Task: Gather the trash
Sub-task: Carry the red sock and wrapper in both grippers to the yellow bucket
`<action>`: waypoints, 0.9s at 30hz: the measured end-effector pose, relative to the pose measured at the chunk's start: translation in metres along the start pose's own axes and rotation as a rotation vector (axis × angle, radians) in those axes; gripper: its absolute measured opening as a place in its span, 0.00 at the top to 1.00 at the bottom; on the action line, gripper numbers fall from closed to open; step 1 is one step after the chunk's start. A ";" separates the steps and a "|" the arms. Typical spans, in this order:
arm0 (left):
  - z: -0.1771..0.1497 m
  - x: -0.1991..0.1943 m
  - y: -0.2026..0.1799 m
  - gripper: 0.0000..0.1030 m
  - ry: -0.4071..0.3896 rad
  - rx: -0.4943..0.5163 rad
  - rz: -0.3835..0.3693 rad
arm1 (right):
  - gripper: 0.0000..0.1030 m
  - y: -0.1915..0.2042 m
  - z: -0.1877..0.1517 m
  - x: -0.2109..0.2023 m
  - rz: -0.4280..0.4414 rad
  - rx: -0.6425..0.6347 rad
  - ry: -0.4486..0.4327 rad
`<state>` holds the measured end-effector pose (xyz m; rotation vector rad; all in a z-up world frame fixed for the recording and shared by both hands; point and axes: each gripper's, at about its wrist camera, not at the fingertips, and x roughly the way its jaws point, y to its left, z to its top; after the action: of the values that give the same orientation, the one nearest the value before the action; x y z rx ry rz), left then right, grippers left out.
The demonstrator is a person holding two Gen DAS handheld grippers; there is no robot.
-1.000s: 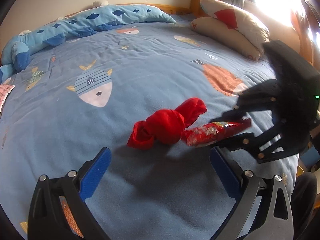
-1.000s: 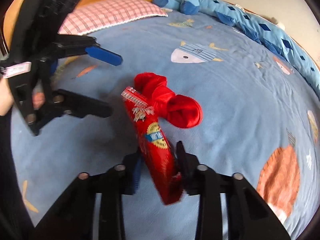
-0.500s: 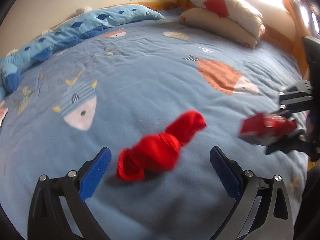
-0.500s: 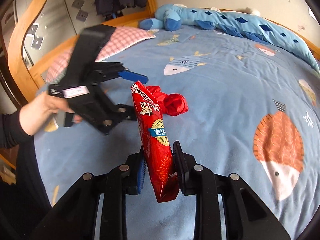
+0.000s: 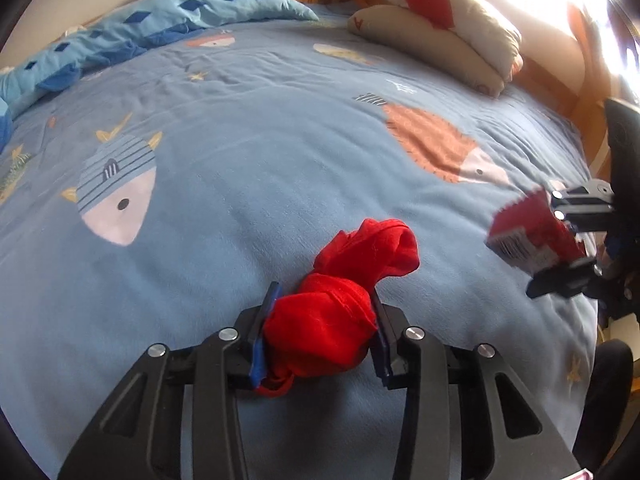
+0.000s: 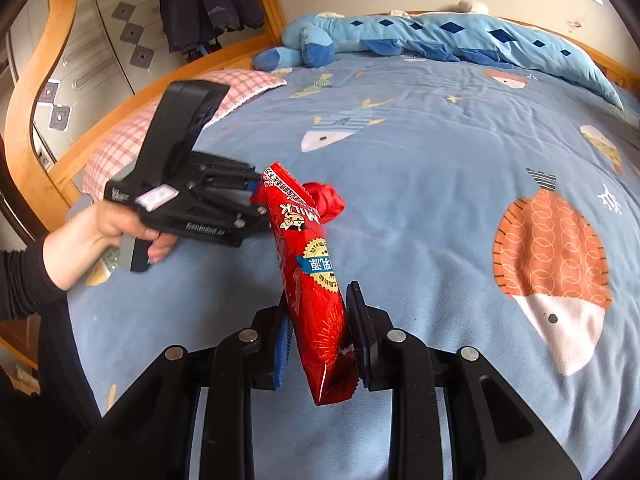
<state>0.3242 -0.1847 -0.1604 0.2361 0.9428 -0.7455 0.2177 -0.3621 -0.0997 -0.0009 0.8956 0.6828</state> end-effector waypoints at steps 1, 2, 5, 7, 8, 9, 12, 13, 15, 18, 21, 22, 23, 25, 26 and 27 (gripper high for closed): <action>-0.001 -0.003 -0.004 0.61 -0.005 0.008 0.005 | 0.75 0.001 -0.001 -0.001 0.004 0.003 -0.005; -0.004 -0.009 -0.011 0.61 -0.013 0.014 -0.002 | 0.75 0.003 -0.001 -0.002 0.003 0.005 -0.012; -0.010 -0.025 -0.026 0.61 -0.030 0.035 -0.018 | 0.75 0.012 -0.006 -0.008 0.017 0.011 -0.026; -0.014 -0.040 -0.040 0.61 -0.050 0.054 -0.017 | 0.75 0.021 -0.010 -0.016 0.023 0.004 -0.032; -0.015 -0.046 -0.046 0.61 -0.057 0.060 -0.014 | 0.75 0.025 -0.012 -0.021 0.026 0.003 -0.038; -0.018 -0.053 -0.054 0.61 -0.065 0.072 -0.008 | 0.75 0.030 -0.015 -0.027 0.029 0.005 -0.045; -0.027 -0.073 -0.077 0.61 -0.091 0.108 -0.001 | 0.75 0.044 -0.025 -0.046 0.038 0.024 -0.062; -0.029 -0.078 -0.083 0.61 -0.094 0.114 -0.013 | 0.75 0.049 -0.030 -0.054 0.038 0.028 -0.069; -0.035 -0.090 -0.099 0.61 -0.103 0.124 -0.028 | 0.75 0.061 -0.041 -0.072 0.025 0.029 -0.084; -0.045 -0.105 -0.128 0.61 -0.109 0.146 -0.062 | 0.75 0.077 -0.060 -0.102 -0.002 0.047 -0.110; -0.055 -0.114 -0.155 0.61 -0.116 0.155 -0.099 | 0.75 0.089 -0.081 -0.134 -0.045 0.090 -0.144; -0.058 -0.117 -0.163 0.61 -0.119 0.159 -0.118 | 0.75 0.093 -0.088 -0.144 -0.053 0.105 -0.158; -0.063 -0.121 -0.176 0.61 -0.124 0.164 -0.148 | 0.75 0.099 -0.098 -0.157 -0.058 0.124 -0.176; -0.069 -0.125 -0.194 0.61 -0.133 0.170 -0.180 | 0.75 0.108 -0.114 -0.176 -0.082 0.140 -0.202; -0.074 -0.129 -0.208 0.61 -0.144 0.171 -0.210 | 0.75 0.115 -0.125 -0.188 -0.108 0.149 -0.215; -0.077 -0.130 -0.218 0.61 -0.150 0.171 -0.234 | 0.75 0.120 -0.134 -0.198 -0.129 0.159 -0.225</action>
<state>0.0809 -0.2443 -0.0733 0.2185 0.7718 -1.0470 -0.0293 -0.4125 -0.0109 0.1562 0.7242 0.4798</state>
